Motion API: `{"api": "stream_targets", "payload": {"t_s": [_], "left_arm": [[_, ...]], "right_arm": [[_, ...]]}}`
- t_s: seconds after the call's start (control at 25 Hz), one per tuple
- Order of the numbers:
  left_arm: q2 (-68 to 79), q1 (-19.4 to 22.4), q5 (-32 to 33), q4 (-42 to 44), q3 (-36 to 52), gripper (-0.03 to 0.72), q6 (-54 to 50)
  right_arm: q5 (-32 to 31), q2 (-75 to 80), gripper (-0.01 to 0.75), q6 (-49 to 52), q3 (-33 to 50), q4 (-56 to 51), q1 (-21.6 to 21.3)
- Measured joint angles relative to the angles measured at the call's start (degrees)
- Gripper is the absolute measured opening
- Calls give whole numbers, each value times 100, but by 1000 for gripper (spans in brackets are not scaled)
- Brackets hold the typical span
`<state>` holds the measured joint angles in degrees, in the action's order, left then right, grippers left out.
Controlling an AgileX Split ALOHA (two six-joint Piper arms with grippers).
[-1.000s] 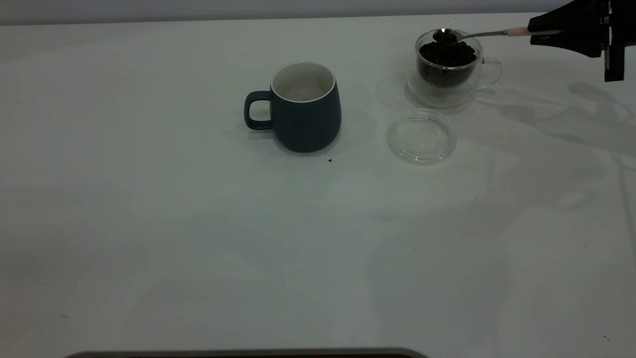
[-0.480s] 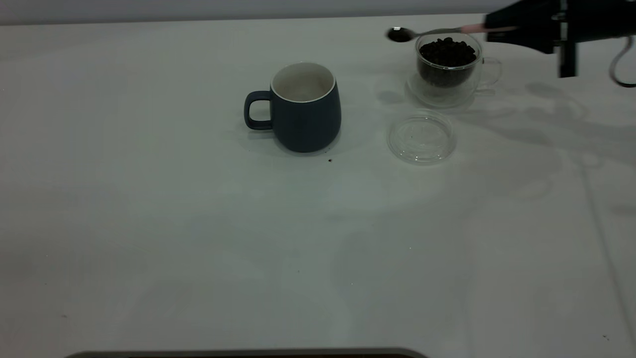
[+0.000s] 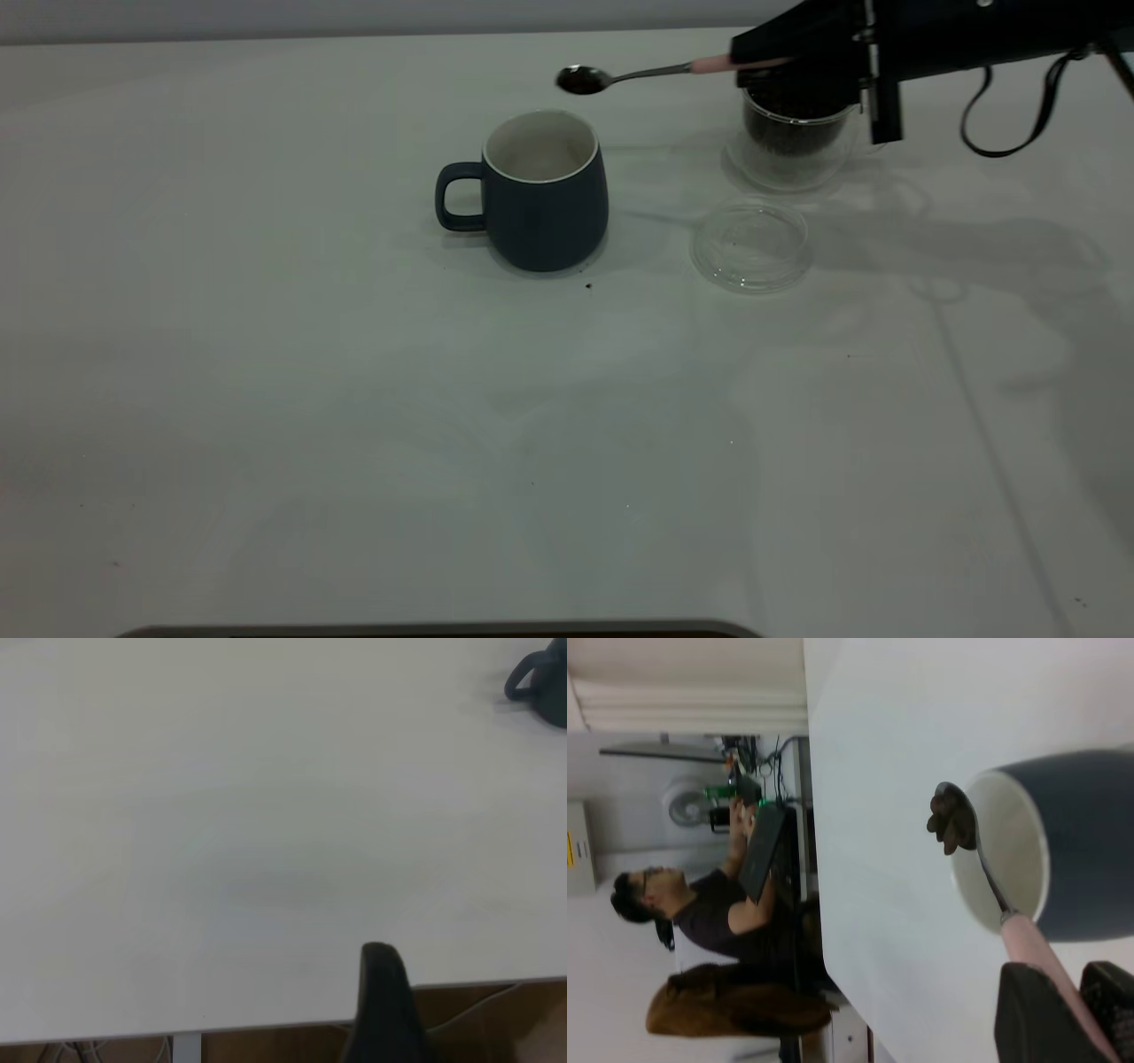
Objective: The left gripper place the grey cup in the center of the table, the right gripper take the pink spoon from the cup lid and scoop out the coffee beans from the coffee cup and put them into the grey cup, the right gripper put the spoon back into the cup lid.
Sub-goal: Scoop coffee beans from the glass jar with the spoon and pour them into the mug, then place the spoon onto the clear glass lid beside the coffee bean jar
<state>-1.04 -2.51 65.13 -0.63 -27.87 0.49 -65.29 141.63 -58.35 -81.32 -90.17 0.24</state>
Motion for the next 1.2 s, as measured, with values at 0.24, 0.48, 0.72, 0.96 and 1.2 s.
{"api": "stream_targets", "payload": {"t_s": [0.24,0.48,0.72,0.96,1.2], "left_arm": [[0,0,0,0,0,567,-5],[0,0,0,0,0,567,-5],[0,0,0,0,0,567,-5],[0,0,0,0,0,567,-5],[0,0,0,0,0,567,-5]], "right_arm": [[-6,0,109,-355,0,6,210],[104,0,109,-1874,0,6,210],[624,0,109,-4030,0,-42,210],[703,-94,109,-4390,23,-300,210],[783,-1132,109,-2700,337,556,-35]]}}
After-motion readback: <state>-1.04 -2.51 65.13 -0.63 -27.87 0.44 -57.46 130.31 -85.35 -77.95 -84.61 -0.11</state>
